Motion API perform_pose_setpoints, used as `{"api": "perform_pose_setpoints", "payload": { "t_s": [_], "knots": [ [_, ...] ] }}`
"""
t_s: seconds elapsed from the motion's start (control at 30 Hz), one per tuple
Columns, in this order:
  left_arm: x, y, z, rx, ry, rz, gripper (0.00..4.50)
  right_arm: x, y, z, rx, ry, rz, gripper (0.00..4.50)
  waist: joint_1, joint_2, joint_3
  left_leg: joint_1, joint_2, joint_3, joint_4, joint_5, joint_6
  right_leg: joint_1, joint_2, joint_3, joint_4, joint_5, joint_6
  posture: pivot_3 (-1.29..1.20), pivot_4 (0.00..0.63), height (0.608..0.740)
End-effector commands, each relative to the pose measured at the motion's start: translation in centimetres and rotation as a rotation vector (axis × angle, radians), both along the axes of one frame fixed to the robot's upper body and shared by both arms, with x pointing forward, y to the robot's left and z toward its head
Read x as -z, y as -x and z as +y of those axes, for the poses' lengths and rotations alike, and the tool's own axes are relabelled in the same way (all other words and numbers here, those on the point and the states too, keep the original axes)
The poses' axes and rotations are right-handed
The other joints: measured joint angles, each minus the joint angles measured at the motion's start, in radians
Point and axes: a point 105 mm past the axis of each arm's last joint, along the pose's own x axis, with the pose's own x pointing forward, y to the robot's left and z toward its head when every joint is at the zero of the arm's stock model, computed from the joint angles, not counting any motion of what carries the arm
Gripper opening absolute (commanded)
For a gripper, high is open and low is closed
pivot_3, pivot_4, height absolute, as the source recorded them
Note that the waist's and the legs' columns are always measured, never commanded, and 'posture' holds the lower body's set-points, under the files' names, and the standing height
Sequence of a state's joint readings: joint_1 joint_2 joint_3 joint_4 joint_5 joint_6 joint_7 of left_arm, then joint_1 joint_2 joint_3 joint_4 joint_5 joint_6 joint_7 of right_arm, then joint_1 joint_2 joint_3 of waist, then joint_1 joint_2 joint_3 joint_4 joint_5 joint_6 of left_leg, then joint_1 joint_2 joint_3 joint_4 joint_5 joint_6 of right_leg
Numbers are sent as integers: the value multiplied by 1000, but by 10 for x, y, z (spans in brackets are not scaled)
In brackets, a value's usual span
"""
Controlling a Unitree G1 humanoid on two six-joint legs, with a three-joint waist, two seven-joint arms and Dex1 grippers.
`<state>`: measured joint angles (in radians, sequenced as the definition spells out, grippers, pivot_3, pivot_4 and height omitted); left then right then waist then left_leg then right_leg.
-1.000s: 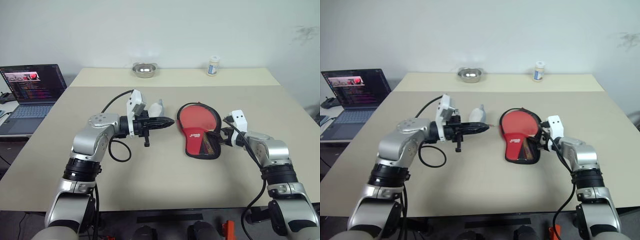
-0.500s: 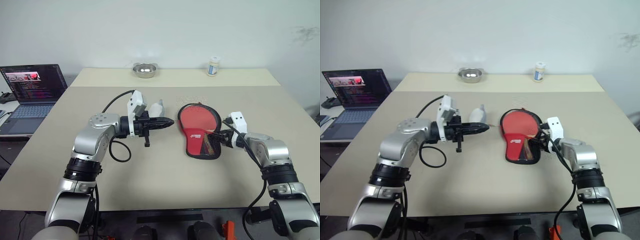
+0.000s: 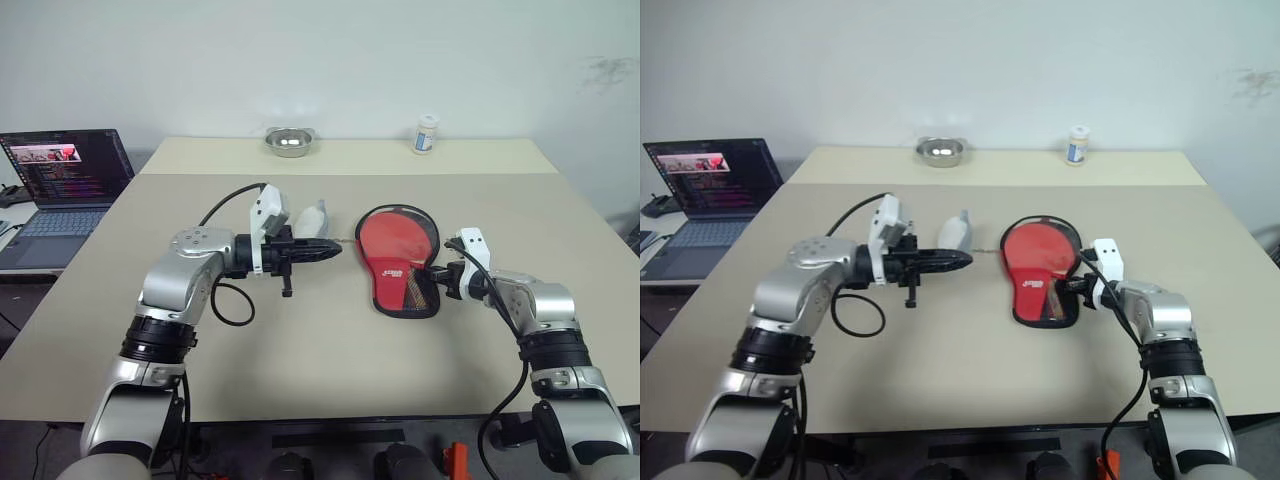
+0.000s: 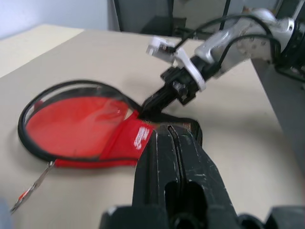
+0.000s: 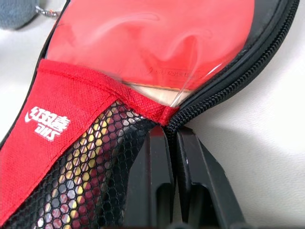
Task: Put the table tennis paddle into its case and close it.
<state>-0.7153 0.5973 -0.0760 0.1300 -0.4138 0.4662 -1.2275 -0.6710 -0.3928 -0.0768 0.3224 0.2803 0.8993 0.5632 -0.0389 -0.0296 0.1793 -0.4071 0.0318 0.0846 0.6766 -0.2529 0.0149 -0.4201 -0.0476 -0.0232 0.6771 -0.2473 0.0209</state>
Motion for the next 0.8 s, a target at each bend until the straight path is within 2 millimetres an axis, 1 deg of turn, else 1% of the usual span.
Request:
{"api": "perform_pose_setpoints", "payload": {
  "t_s": [0.03,0.13,0.17,0.27,0.37,0.47,0.63,0.73,0.8],
  "knots": [
    [-2,5,6,27,-34,-25,0,-5,12,34,-114,-47,19,14,-2,0,0,0,0,0,0,0,0,0,0,0,0,0,0,0,150,740],
    [1,11,10,55,-56,-16,0,-13,26,60,-198,-75,14,14,-5,0,0,-1,1,0,-1,0,0,-2,0,0,0,0,-1,0,150,740],
    [1,13,11,62,-61,-13,0,-14,30,65,-214,-81,17,14,-8,0,0,-1,2,0,-1,0,0,-2,0,1,-1,0,-1,0,150,740],
    [8,23,13,100,-82,4,0,-11,53,85,-283,-92,38,14,-11,0,0,-1,3,0,-3,0,0,-3,0,1,-1,-1,-2,0,150,740],
    [14,30,12,120,-90,29,0,-4,74,96,-319,-98,67,14,-8,0,0,-2,3,0,-7,0,-1,-4,0,0,-2,-1,-2,0,150,740],
    [21,38,11,136,-102,50,0,2,91,98,-324,-98,89,14,-6,0,0,-2,2,0,-8,0,-1,-4,-1,-1,-4,-1,-2,0,150,740],
    [34,53,10,177,-128,93,0,9,122,86,-302,-91,134,14,1,0,0,-2,0,1,-11,0,-1,-4,-3,-1,-7,-2,-2,0,150,740],
    [37,56,9,182,-127,105,0,11,139,81,-295,-94,161,14,9,0,0,-2,0,-1,-13,0,-1,-2,-3,-3,-12,-2,-2,0,150,740],
    [37,55,9,185,-127,108,0,12,144,75,-276,-96,176,14,10,0,0,-4,0,-1,-13,0,-1,-2,-4,-4,-13,-2,-2,0,150,740]
  ]
}}
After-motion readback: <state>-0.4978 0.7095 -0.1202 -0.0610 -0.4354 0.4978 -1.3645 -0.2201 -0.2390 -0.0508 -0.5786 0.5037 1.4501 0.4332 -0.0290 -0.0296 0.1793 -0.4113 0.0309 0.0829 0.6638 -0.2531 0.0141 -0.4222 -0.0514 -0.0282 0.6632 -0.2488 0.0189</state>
